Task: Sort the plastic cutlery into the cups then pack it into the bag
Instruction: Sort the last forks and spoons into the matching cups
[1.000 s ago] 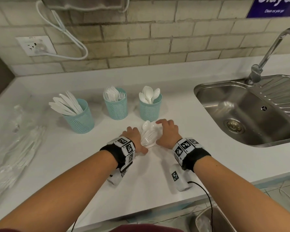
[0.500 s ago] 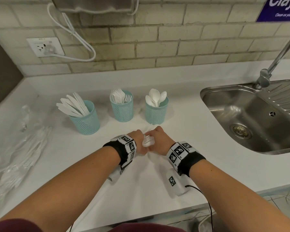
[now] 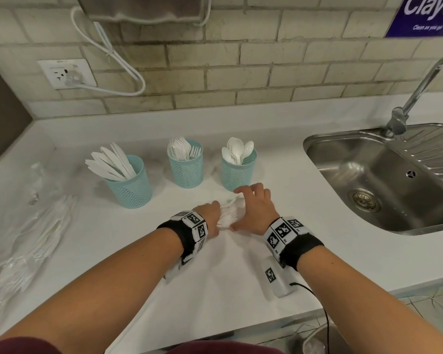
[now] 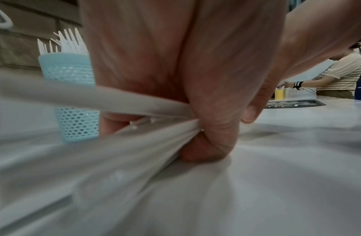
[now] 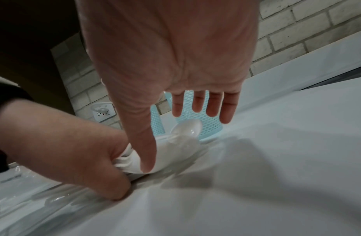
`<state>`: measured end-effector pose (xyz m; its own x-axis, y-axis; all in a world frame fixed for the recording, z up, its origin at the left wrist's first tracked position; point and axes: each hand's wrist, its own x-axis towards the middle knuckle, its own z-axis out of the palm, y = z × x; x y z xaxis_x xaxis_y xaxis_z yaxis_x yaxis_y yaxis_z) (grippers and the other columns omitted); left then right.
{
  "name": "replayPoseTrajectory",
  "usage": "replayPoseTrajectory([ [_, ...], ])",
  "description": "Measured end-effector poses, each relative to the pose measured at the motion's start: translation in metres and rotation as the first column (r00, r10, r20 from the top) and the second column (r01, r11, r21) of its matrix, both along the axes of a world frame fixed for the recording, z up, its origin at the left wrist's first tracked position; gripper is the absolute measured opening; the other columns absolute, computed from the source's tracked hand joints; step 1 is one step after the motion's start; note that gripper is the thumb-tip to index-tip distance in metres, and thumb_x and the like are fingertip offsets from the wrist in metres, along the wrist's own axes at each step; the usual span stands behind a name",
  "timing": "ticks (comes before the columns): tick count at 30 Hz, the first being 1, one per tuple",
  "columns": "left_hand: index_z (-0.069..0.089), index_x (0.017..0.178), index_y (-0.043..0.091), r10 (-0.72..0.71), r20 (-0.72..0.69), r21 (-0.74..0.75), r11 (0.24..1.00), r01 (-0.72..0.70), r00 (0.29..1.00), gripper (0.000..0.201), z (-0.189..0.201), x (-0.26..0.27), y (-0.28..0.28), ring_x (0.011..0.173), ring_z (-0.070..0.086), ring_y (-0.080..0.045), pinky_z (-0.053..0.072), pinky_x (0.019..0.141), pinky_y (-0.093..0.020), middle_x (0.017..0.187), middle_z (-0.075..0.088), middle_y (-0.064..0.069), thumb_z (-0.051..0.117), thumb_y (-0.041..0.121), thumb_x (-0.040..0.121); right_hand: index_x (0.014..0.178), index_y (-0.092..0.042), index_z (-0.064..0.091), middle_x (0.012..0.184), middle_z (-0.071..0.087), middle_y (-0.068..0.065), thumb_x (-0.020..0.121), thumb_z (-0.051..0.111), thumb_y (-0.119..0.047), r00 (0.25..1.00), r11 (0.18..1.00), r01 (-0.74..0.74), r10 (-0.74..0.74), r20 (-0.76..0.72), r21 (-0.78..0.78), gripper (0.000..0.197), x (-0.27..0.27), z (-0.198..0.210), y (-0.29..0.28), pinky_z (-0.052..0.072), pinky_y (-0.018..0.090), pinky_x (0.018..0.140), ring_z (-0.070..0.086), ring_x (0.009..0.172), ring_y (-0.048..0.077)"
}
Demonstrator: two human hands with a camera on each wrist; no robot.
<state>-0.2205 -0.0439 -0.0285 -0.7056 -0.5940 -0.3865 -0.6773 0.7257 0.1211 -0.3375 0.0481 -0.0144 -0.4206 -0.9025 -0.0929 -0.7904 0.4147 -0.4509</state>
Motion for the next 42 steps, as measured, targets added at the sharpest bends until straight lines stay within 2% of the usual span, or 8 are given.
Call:
replayPoseTrajectory([
  [6, 0.043, 0.125, 0.004, -0.016, -0.02, -0.004, 1.0, 0.016, 1.0, 0.04, 0.003, 0.009, -0.004, 0.12, 0.043, -0.034, 0.042, 0.097, -0.043, 0.127, 0.045, -0.015, 0.052, 0.025, 0.091, 0.143, -0.018, 0.028, 0.143, 0.037, 0.007, 0.065, 0.082, -0.038, 0.981, 0.983, -0.014, -0.022, 0.192, 0.183, 0.098, 0.002, 0.002, -0.004, 0.032, 0.035, 0.108, 0.033, 0.134, 0.025],
  [13, 0.038, 0.123, 0.008, 0.091, -0.331, 0.269, 0.963, 0.002, 0.939, 0.037, 0.016, 0.033, -0.024, 0.085, 0.061, -0.031, 0.045, 0.072, -0.035, 0.096, 0.062, -0.014, 0.054, 0.017, 0.092, 0.113, -0.028, 0.057, 0.118, 0.056, 0.002, 0.067, 0.078, -0.037, 0.983, 0.998, -0.051, 0.058, 0.177, -0.045, 0.052, -0.006, 0.045, -0.016, 0.04, 0.035, 0.098, 0.044, 0.114, 0.025],
  [16, 0.04, 0.124, 0.017, 0.244, -0.565, 0.404, 0.915, 0.007, 0.788, 0.034, 0.019, 0.039, -0.025, 0.061, 0.05, -0.012, 0.044, 0.061, -0.025, 0.077, 0.055, 0.006, 0.055, 0.017, 0.094, 0.112, -0.021, 0.061, 0.11, 0.056, 0.001, 0.081, 0.062, -0.022, 0.947, 0.976, -0.066, 0.127, 0.294, -0.208, 0.031, 0.0, 0.074, -0.026, 0.041, 0.027, 0.09, 0.05, 0.104, 0.019],
  [19, 0.047, 0.114, 0.021, 0.394, -0.719, 0.478, 0.879, -0.004, 0.573, 0.024, 0.024, 0.037, -0.026, 0.064, 0.049, -0.002, 0.042, 0.06, -0.016, 0.084, 0.055, 0.014, 0.059, 0.017, 0.093, 0.106, -0.011, 0.064, 0.107, 0.056, 0.002, 0.091, 0.047, -0.024, 0.847, 0.918, 0.022, 0.192, 0.495, -0.395, 0.026, 0.018, 0.099, -0.041, 0.038, 0.022, 0.083, 0.051, 0.101, 0.013],
  [26, 0.059, 0.077, 0.021, 0.601, -0.763, 0.619, 0.786, -0.002, 0.238, 0.019, 0.026, 0.04, -0.028, 0.062, 0.056, 0.005, 0.047, 0.065, -0.012, 0.074, 0.06, 0.004, 0.063, 0.006, 0.089, 0.118, -0.009, 0.056, 0.11, 0.052, 0.003, 0.101, 0.037, -0.017, 0.834, 0.847, -0.107, 0.362, 0.417, -0.521, 0.027, 0.058, 0.102, -0.073, 0.035, 0.022, 0.094, 0.048, 0.104, 0.01],
  [30, 0.061, 0.102, 0.02, 0.643, -0.664, 0.681, 0.731, -0.047, 0.381, 0.019, 0.008, 0.05, -0.037, 0.087, 0.062, -0.006, 0.05, 0.079, -0.021, 0.094, 0.067, 0.004, 0.069, 0.014, 0.086, 0.139, -0.016, 0.03, 0.12, 0.055, 0.01, 0.101, 0.037, -0.023, 0.773, 0.897, -0.13, 0.359, 0.523, -0.423, 0.039, 0.065, 0.076, -0.079, 0.036, 0.027, 0.097, 0.05, 0.106, 0.014],
  [33, 0.058, 0.11, 0.011, 0.606, -0.632, 0.656, 0.75, -0.083, 0.484, 0.025, 0.004, 0.054, -0.042, 0.082, 0.061, -0.004, 0.045, 0.071, -0.016, 0.092, 0.065, 0.005, 0.067, 0.019, 0.088, 0.133, -0.015, 0.044, 0.13, 0.052, 0.006, 0.101, 0.034, -0.031, 0.766, 0.909, -0.063, 0.309, 0.565, -0.412, 0.037, 0.061, 0.066, -0.082, 0.034, 0.028, 0.104, 0.046, 0.119, 0.014],
  [42, 0.053, 0.104, 0.01, 0.677, -0.69, 0.701, 0.713, 0.004, 0.257, 0.013, 0.021, 0.05, -0.04, 0.049, 0.047, -0.003, 0.047, 0.054, -0.018, 0.071, 0.051, 0.008, 0.059, 0.014, 0.093, 0.117, -0.017, 0.055, 0.106, 0.06, 0.007, 0.095, 0.036, -0.009, 0.48, 0.883, 0.212, 0.279, 0.831, -0.419, 0.03, 0.051, 0.075, -0.089, 0.047, 0.029, 0.081, 0.058, 0.09, 0.017],
])
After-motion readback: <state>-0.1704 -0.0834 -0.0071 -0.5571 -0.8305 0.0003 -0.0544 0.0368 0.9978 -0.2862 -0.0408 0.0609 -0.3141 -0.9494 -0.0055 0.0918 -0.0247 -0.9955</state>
